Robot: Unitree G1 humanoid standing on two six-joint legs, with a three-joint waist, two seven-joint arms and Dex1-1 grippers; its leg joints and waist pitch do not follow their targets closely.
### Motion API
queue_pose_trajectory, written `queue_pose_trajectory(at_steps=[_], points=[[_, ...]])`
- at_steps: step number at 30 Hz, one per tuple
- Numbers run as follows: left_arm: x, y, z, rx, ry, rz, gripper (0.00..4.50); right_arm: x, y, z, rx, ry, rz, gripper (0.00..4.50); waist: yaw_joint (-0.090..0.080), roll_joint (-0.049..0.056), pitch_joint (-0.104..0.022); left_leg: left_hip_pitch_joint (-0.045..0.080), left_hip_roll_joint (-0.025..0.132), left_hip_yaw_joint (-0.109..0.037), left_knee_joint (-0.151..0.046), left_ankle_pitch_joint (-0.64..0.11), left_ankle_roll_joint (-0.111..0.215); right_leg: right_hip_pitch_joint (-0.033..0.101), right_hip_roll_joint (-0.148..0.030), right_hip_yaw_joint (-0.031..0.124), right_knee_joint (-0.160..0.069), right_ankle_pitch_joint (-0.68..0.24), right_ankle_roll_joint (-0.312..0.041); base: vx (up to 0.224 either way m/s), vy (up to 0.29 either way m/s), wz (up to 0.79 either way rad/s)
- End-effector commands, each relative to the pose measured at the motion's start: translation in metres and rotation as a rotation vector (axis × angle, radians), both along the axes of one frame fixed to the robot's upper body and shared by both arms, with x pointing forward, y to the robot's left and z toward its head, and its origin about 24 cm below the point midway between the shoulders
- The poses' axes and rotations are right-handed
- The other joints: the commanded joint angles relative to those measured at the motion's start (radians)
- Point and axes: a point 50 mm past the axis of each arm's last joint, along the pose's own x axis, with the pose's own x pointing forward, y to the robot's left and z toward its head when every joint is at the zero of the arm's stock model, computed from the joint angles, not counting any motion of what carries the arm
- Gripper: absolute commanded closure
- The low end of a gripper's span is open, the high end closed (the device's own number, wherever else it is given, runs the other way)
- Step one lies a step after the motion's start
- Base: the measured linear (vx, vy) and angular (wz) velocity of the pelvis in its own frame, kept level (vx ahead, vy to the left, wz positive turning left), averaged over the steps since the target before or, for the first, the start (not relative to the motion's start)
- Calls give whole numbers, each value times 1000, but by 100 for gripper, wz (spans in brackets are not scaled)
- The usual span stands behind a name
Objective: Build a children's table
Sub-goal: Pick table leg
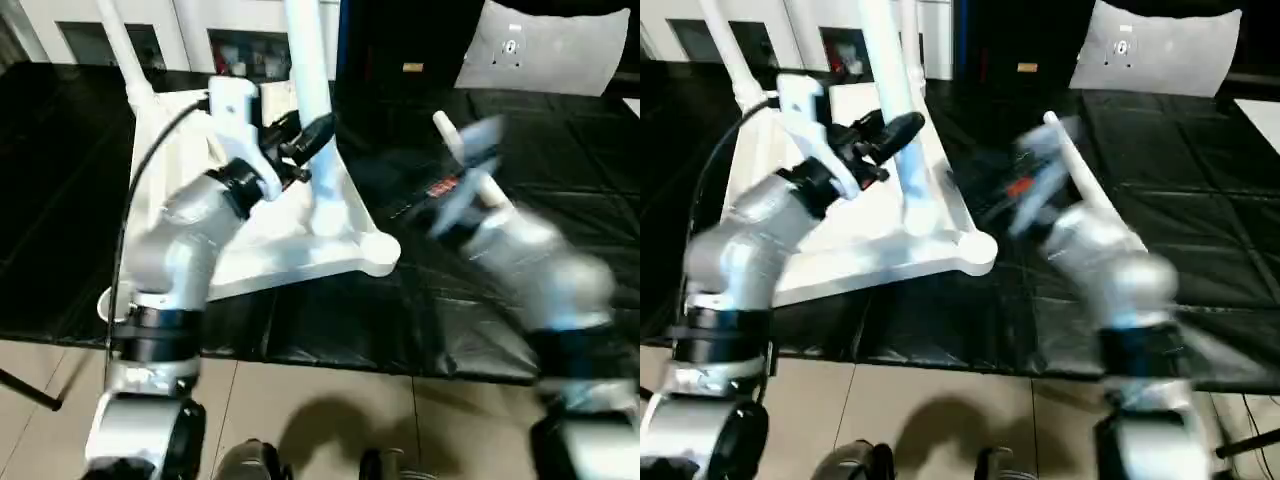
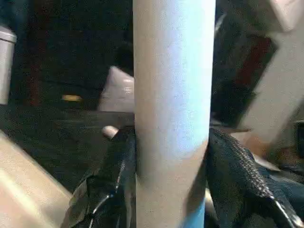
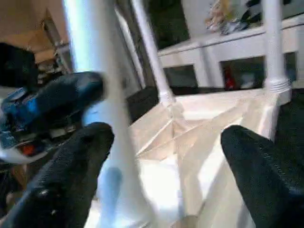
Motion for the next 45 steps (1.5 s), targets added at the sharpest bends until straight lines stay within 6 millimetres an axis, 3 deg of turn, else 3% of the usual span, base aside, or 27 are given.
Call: queue_pose_trajectory(at_steps=[1, 6, 22, 28, 33, 45], points=[[-1, 0, 10, -38, -14, -64, 265, 1, -2, 2, 9, -7, 1, 3, 6, -6, -108, 29, 43, -28, -62, -156, 38, 52, -78, 39, -77, -298, -193, 0, 0, 0], [-4, 1, 17, -41, -12, -173, 265, 0, -4, 4, -4, 1, 20, 0, 4, -7, -108, 30, 45, -29, -63, -156, 40, 54, -77, 38, -77, -297, -195, 0, 0, 0], [-10, -3, 18, 15, -25, -279, 265, -8, 6, 8, -14, -3, 206, 0, 9, -11, -111, 30, 49, -28, -63, -142, 39, 56, -79, 40, -74, -302, -186, 0, 0, 0], [-15, -10, 12, 177, -85, -327, 265, -18, 16, -1, -184, -49, 324, 0, 18, -14, -112, 30, 52, -30, -64, -143, 34, 54, -81, 41, -75, -320, -166, 0, 0, 0], [-19, -19, 13, 260, -165, -372, 265, -16, 25, -11, -276, -9, 372, 0, 22, -15, -112, 32, 53, -28, -64, -150, 20, 54, -83, 44, -71, -309, -179, 0, 0, 0], [-25, -25, 15, 296, -245, -418, 265, -13, 31, -17, -229, 37, 419, 0, 22, -16, -111, 30, 53, -28, -63, -151, 27, 54, -83, 44, -70, -304, -189, 0, 0, 0]])
